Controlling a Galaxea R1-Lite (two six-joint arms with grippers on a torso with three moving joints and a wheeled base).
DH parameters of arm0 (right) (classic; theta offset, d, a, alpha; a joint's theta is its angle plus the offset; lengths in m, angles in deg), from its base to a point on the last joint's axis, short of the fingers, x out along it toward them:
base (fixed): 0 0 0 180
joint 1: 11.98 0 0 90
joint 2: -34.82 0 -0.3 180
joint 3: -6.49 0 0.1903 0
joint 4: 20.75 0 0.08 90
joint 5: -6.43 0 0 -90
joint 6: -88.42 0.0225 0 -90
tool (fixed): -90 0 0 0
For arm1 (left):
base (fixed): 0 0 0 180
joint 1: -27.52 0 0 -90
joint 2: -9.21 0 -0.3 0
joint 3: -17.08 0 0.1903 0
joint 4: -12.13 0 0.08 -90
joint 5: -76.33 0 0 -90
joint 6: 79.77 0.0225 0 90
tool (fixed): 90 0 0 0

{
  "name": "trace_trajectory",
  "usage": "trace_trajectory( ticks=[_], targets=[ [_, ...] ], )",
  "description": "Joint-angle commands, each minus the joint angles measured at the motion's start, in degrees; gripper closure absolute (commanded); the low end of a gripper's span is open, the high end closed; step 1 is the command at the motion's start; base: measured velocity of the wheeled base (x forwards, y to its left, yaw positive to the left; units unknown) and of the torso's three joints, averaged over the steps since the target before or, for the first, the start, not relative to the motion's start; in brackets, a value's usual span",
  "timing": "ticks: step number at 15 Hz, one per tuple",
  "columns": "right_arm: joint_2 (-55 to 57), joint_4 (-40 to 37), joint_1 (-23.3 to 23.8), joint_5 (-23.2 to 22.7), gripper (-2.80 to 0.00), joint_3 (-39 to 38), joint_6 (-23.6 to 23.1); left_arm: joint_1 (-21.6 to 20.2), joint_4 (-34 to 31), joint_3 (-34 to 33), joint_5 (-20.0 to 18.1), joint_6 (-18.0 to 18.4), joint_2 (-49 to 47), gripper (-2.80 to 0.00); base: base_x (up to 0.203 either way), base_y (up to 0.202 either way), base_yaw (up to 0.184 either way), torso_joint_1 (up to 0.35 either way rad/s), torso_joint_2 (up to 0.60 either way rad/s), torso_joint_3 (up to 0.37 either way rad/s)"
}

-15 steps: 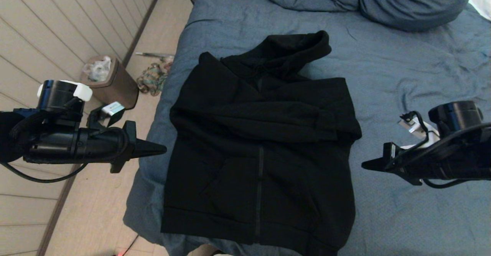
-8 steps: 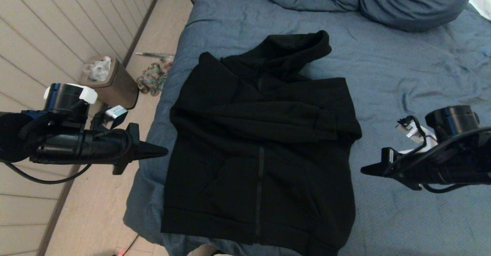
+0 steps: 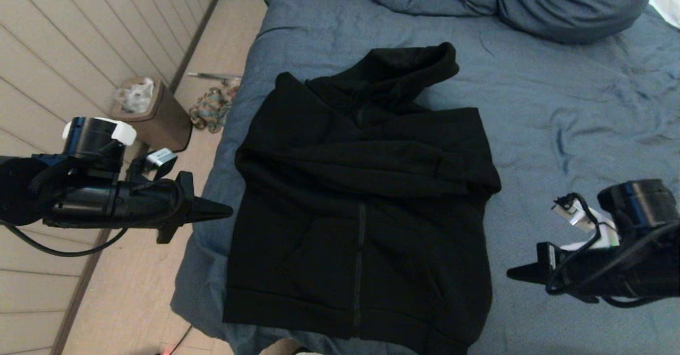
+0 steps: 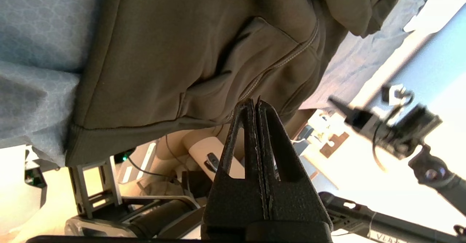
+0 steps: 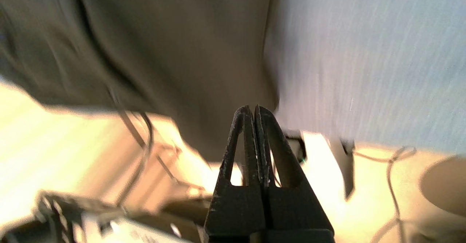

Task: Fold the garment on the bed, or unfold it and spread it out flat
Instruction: Fold the black sweatshirt

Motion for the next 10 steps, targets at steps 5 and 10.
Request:
trace_trajectory(
  ticks=[5, 10],
  targets=[
    [-6.0, 0.1, -4.0, 0.8, 0.0, -7.9, -1.2, 0.1, 0.0, 0.1, -0.2, -0.1, -0.9, 0.0, 0.0, 0.0, 0.0, 0.0, 0.0, 0.0],
    [-6.2, 0.3, -5.0, 1.5, -2.8, -12.0, -1.9, 0.1, 0.0, 0.3, 0.0, -0.3, -0.7, 0.0, 0.0, 0.0, 0.0, 0.0, 0.0, 0.0]
  ],
)
